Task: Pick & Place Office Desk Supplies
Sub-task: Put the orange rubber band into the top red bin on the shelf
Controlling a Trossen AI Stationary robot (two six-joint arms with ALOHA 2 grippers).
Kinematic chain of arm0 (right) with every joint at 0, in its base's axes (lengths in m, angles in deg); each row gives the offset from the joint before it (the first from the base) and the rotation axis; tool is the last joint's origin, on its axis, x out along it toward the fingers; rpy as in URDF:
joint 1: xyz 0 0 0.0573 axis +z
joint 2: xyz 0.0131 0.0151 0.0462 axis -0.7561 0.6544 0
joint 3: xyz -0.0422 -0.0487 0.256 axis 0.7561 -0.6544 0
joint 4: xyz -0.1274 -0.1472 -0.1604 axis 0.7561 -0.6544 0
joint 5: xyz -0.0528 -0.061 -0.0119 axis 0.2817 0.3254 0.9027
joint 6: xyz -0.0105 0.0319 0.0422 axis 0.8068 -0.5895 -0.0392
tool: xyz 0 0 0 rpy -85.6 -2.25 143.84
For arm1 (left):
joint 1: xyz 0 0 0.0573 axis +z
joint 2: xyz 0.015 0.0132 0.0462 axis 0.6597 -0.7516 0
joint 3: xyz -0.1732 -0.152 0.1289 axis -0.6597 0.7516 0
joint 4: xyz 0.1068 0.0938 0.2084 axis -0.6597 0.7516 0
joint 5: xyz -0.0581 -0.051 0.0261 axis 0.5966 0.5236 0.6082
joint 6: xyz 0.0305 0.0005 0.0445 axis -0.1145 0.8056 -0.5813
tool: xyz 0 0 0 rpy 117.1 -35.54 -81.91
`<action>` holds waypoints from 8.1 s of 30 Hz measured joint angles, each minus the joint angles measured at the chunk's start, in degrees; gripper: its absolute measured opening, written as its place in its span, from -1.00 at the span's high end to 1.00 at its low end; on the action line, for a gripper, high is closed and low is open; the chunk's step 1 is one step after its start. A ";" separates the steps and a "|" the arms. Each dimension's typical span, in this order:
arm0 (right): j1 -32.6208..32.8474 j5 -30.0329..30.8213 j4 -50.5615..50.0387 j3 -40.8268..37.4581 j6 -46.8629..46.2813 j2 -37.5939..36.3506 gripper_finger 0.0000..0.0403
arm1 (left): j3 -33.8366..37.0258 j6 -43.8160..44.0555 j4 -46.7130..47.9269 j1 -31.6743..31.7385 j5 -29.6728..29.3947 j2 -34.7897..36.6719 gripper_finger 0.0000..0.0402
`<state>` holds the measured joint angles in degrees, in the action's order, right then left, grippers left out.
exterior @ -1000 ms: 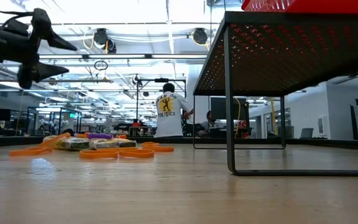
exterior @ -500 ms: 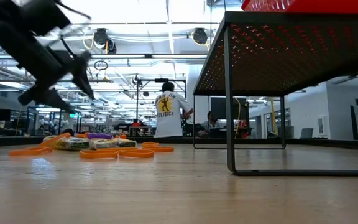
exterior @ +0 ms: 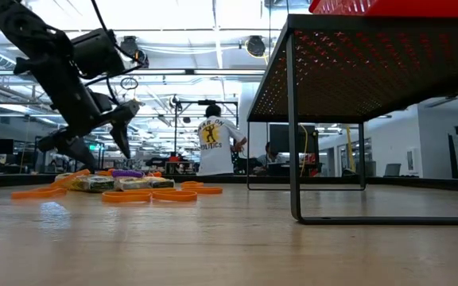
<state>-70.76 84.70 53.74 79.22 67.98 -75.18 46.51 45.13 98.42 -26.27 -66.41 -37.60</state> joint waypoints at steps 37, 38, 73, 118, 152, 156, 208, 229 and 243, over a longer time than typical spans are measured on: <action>0.00 0.00 0.00 0.00 0.00 -0.01 0.18 | 0.00 -27.13 3.16 0.09 7.53 -1.10 -0.47; 0.00 0.00 0.00 0.00 0.00 0.00 0.18 | 0.00 -27.13 3.19 0.09 7.56 -1.10 -0.40; -0.01 0.00 0.02 0.00 0.00 0.00 0.18 | 0.04 -26.19 1.93 -0.20 4.62 2.23 0.98; -0.01 0.02 0.20 0.00 0.00 -0.02 0.18 | 0.04 -5.87 8.44 7.43 3.92 1.94 -0.13; -0.01 0.02 0.22 0.00 0.01 -0.02 0.18 | 0.04 -11.90 2.41 12.02 7.50 -4.53 0.75; 0.01 0.02 0.22 0.00 0.02 -0.01 0.17 | 0.04 -13.15 1.97 12.02 6.89 -4.53 0.96; 0.01 0.01 0.25 -0.02 0.01 -0.02 0.18 | 0.00 -57.73 -38.05 -8.71 4.52 17.72 0.99; -0.01 0.45 3.02 0.00 -1.88 0.00 0.18 | 0.00 -59.32 -52.67 -6.45 9.62 8.21 0.97; -0.03 10.36 24.24 0.04 -4.38 0.75 0.21 | -8.34 -62.15 -52.05 -5.14 19.60 1.05 0.97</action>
<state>-70.79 95.06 77.99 79.27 63.60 -74.43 38.17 -17.01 46.37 -31.41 -46.80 -36.56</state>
